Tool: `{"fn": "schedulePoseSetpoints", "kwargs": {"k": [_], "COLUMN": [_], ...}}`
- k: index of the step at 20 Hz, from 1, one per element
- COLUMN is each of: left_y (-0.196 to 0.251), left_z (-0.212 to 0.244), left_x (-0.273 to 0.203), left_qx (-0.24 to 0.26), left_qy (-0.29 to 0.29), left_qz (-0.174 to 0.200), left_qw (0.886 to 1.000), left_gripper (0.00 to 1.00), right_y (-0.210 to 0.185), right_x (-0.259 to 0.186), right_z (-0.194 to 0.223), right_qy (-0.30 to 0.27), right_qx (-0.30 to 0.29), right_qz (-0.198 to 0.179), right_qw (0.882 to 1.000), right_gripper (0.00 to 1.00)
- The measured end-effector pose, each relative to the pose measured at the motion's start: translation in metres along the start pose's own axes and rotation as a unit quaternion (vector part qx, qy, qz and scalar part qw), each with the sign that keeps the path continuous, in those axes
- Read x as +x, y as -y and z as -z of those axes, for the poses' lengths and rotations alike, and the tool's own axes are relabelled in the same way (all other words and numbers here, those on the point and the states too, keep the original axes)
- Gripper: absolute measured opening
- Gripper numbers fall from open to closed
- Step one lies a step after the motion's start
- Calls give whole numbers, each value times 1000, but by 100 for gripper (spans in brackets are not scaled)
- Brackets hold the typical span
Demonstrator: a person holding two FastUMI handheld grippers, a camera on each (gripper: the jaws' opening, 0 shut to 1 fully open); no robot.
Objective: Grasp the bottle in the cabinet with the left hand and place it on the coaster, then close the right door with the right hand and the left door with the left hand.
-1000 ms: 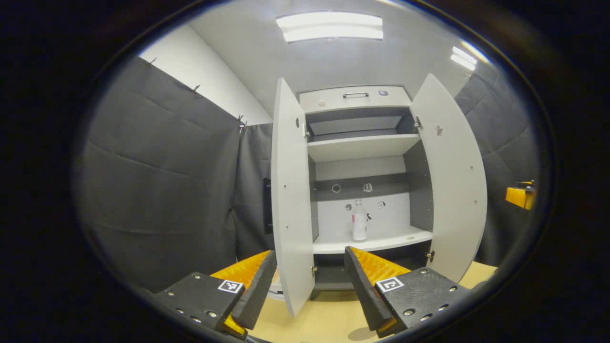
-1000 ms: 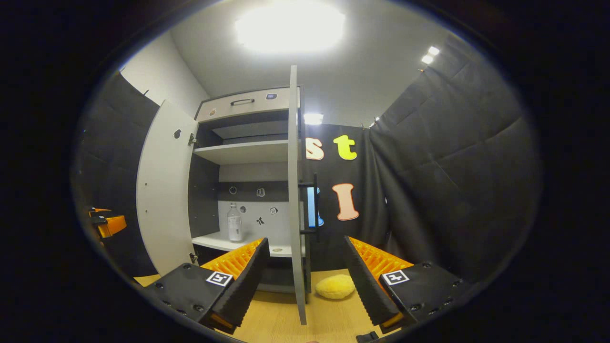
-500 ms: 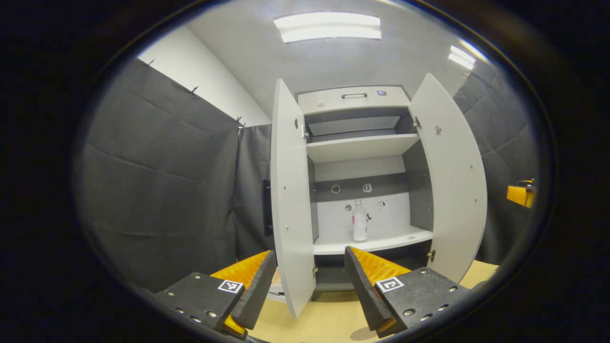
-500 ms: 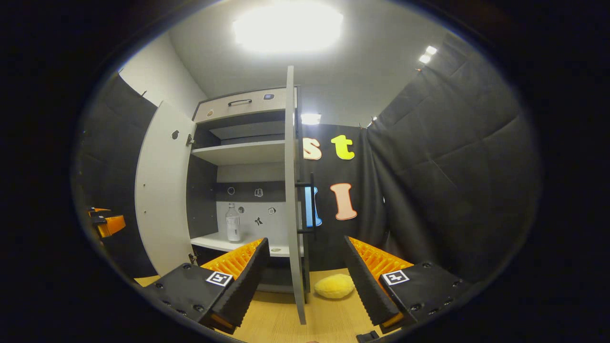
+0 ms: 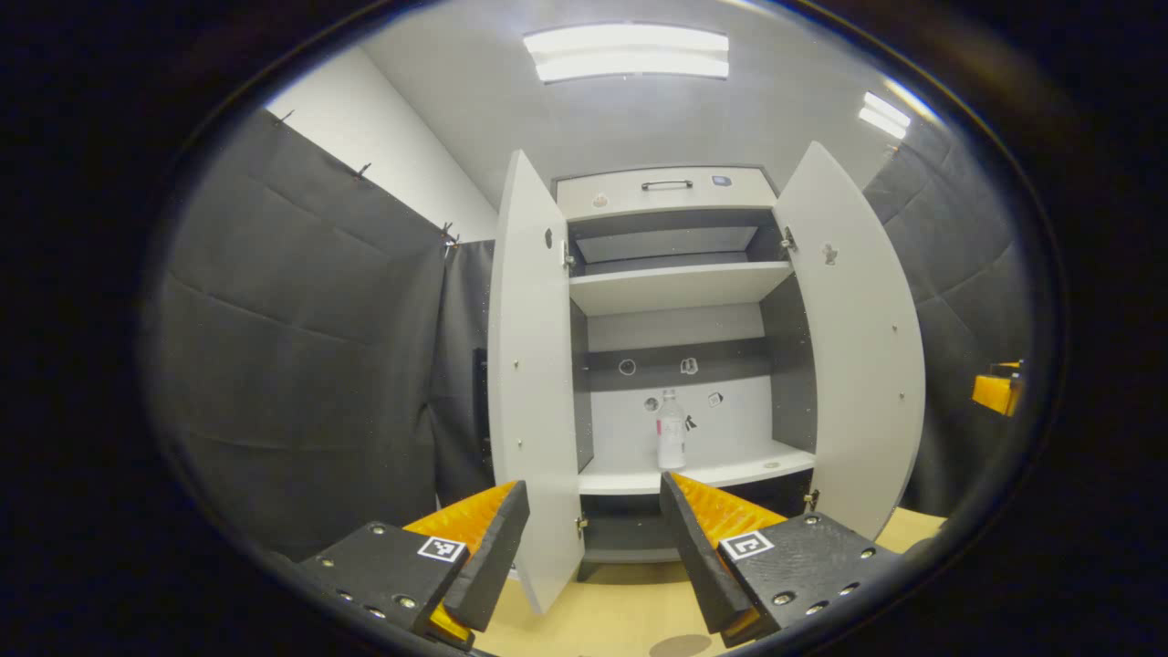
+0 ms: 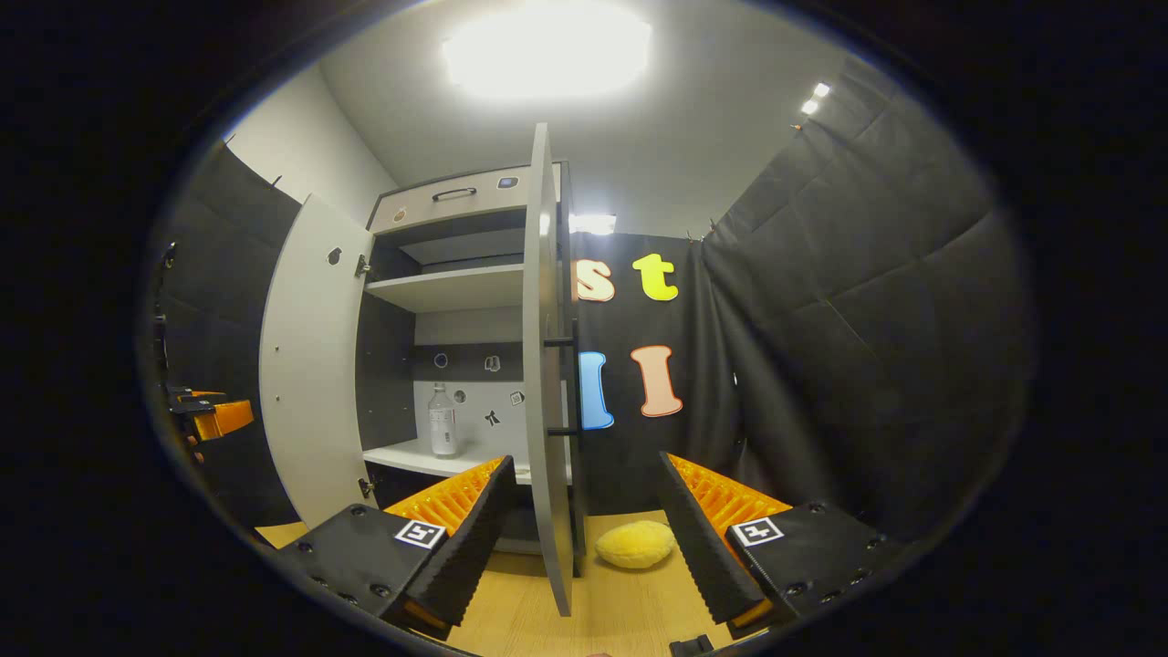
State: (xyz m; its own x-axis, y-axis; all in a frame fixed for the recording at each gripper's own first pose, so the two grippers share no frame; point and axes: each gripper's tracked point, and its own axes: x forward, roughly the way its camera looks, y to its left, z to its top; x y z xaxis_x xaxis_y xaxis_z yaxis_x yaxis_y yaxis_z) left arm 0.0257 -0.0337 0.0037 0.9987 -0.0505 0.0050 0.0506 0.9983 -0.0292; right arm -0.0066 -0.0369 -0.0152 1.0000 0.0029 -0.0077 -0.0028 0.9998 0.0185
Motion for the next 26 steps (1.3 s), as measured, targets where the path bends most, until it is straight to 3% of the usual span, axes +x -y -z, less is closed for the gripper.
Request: {"fn": "schedulePoseSetpoints", "kwargs": {"k": [1, 4, 5, 6, 7, 14, 18, 19, 26], "left_y": [4, 16, 20, 24, 28, 56, 70, 73, 99], "left_z": [1, 0, 0, 0, 0, 20, 28, 31, 56], "left_x": [6, 29, 36, 46, 57, 137, 190, 203, 280], "left_qx": [-3, -4, -5, -6, -7, -33, -42, -43, -57], "left_qy": [-2, -4, -3, -3, -3, -18, -20, -21, -32], "left_qz": [4, 16, 21, 26, 31, 72, 97, 103, 135], "left_qw": [1000, 1000, 1000, 1000, 999, 997, 994, 994, 989], "left_gripper": [86, 86, 93, 86, 93, 92, 92, 85, 85], "right_y": [4, 16, 19, 23, 25, 37, 45, 47, 70], "right_x": [-1, 1, 3, 6, 9, 27, 36, 38, 42], "right_z": [3, 5, 5, 6, 7, 15, 16, 16, 11], "right_qy": [-3, -5, -4, -4, -6, -13, -11, -11, -8], "right_qx": [2, 6, 5, 3, 1, -11, -17, -18, -37], "right_qz": [1, 11, 15, 19, 24, 66, 96, 105, 173], "right_qw": [1000, 1000, 1000, 1000, 1000, 998, 995, 994, 984], "right_gripper": [98, 94, 98, 98, 98, 98, 98, 98, 98]}}
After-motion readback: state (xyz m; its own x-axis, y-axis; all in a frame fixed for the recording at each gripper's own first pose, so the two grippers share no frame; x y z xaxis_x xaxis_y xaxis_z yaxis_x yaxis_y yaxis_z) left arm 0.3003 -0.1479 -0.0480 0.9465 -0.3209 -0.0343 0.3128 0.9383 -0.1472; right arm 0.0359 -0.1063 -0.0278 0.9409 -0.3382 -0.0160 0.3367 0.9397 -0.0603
